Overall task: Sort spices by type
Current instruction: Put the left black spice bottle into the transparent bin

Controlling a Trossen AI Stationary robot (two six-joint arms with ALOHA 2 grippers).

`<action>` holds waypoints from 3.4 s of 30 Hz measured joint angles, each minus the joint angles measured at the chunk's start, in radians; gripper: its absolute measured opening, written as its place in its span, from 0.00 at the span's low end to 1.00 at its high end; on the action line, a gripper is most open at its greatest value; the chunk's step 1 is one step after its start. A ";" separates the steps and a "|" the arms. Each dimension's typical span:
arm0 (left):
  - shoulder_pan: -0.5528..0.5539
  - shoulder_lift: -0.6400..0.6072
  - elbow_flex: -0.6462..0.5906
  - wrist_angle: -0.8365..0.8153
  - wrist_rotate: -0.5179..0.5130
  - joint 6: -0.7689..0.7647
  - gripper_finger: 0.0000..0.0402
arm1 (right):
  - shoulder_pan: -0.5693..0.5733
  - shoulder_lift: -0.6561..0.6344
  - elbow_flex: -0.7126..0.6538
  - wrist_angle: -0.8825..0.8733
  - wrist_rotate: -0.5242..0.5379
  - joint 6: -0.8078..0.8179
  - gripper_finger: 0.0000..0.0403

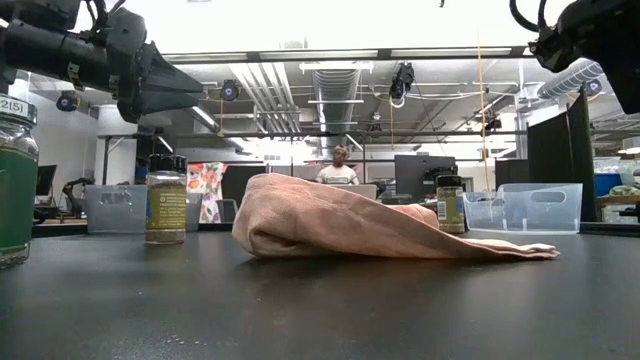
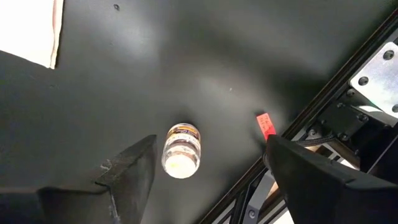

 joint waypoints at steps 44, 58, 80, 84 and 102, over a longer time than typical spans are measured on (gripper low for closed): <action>0.000 0.000 0.000 0.000 0.000 -0.001 0.49 | 0.000 0.046 0.001 0.276 0.048 -0.124 0.71; 0.000 0.000 0.000 0.000 0.000 -0.005 0.49 | 0.020 0.238 0.001 0.277 -0.130 -0.148 0.62; 0.000 0.000 0.000 0.000 0.000 -0.005 0.49 | 0.020 0.248 0.002 0.242 -0.128 -0.159 0.62; 0.000 0.000 0.000 0.000 0.000 -0.005 0.49 | 0.020 0.248 0.002 0.240 -0.127 -0.160 0.62; 0.000 0.000 0.000 0.000 0.000 -0.035 0.49 | 0.020 0.248 0.002 0.240 0.031 -0.281 0.55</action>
